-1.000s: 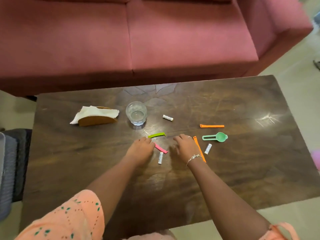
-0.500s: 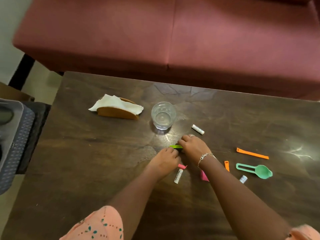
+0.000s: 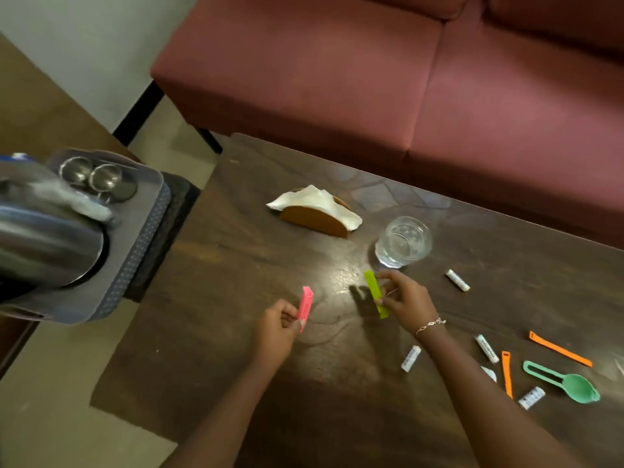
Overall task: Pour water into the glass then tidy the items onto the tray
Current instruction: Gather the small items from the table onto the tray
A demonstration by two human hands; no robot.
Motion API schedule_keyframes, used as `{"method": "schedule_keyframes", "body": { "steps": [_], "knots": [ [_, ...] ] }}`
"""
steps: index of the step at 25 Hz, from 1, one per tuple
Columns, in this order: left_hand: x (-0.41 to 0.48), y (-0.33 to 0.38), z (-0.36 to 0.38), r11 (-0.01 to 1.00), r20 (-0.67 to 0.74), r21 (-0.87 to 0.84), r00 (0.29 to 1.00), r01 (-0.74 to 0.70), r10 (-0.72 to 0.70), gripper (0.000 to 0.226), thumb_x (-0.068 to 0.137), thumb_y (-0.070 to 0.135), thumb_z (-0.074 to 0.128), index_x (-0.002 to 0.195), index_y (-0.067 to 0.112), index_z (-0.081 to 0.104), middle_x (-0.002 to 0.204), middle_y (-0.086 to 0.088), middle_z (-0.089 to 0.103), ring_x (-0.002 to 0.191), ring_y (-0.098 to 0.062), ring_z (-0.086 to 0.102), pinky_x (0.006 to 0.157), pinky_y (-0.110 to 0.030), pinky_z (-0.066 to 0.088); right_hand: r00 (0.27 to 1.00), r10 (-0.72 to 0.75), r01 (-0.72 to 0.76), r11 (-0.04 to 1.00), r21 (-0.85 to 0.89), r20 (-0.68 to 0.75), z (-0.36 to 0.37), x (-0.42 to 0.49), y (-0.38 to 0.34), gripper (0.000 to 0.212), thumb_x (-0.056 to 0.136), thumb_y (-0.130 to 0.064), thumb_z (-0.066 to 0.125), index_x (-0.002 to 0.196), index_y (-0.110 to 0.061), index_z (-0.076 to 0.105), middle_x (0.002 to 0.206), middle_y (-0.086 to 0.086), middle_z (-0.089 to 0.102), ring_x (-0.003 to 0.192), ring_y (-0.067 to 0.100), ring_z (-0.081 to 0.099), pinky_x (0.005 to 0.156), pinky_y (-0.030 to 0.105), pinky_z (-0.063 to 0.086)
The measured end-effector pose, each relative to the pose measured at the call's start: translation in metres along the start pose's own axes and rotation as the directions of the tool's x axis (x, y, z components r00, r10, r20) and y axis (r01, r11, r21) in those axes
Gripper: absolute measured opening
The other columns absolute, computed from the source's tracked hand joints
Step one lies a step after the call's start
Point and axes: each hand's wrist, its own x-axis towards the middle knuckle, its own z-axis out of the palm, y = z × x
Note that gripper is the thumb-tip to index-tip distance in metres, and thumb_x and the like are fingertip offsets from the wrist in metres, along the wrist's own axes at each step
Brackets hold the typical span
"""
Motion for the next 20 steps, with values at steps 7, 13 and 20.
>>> {"method": "schedule_keyframes", "body": {
  "steps": [7,13,20],
  "knots": [
    [0.007,-0.034,-0.148,0.984,-0.250,0.147,0.959,-0.099,0.134,0.029,0.074,-0.005,0.069,0.065,0.017,0.051,0.073,-0.013,0.066,0.066,-0.021,0.058,0.061,-0.029,0.041,0.965,-0.060,-0.055,0.906,0.420,0.255,0.082,0.019,-0.145,0.041,0.075,0.018,0.058,0.111,-0.002,0.054,0.070,0.005,0.050,0.047,0.000,0.057,0.048,0.018,0.052],
    [0.003,-0.084,-0.271,0.991,-0.553,0.121,0.825,-0.058,0.116,0.016,0.077,-0.004,0.066,0.074,0.009,0.057,0.076,-0.007,0.065,0.071,-0.021,0.061,0.063,-0.030,0.046,0.905,-0.144,-0.011,0.932,0.362,0.400,0.201,0.052,-0.290,0.027,0.075,0.021,0.056,0.101,0.016,0.054,0.061,0.008,0.051,0.038,-0.001,0.054,0.042,0.013,0.048],
    [0.001,-0.150,-0.361,0.952,-0.621,0.305,0.762,0.021,0.183,0.011,0.074,-0.008,0.067,0.076,0.001,0.061,0.079,-0.012,0.063,0.077,-0.029,0.060,0.066,-0.028,0.044,0.827,-0.283,0.397,0.906,-0.146,0.486,0.347,0.066,-0.395,0.017,0.075,-0.002,0.056,0.086,-0.004,0.069,0.084,0.021,0.071,0.075,0.031,0.065,0.077,0.038,0.053]
  ]
}}
